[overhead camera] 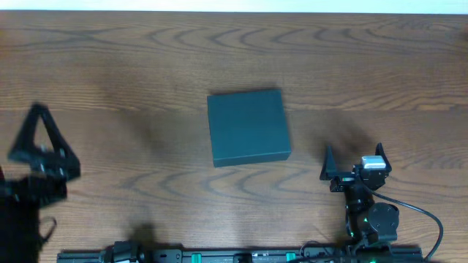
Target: Pack container
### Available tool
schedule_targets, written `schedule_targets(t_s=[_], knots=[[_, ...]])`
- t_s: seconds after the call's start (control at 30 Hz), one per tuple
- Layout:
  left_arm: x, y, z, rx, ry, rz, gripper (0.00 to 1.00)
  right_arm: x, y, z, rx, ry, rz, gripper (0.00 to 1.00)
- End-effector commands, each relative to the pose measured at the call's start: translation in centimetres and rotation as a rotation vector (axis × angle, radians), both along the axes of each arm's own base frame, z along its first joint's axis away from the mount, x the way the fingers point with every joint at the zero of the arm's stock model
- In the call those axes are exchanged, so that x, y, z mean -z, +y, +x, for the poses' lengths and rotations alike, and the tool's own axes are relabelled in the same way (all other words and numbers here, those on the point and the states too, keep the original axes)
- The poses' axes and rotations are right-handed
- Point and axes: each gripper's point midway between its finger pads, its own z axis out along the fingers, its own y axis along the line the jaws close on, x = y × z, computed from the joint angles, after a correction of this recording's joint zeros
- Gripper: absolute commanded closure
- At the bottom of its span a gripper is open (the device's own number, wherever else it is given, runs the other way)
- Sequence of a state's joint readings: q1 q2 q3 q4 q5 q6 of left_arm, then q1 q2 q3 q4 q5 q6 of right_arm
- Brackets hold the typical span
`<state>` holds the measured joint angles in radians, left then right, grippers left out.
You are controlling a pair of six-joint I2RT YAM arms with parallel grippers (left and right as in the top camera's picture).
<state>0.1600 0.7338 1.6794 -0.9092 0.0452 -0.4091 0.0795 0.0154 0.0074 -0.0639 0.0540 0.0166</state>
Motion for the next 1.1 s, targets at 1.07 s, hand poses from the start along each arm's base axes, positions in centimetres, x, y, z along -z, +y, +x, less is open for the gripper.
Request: schedule_targets(t_s=[1.07], knots=[[21.9, -0.7, 4.0, 0.038, -0.017, 0.024, 0.01, 0.1, -0.4, 0.0, 0.019, 0.001, 0.015, 0.01]])
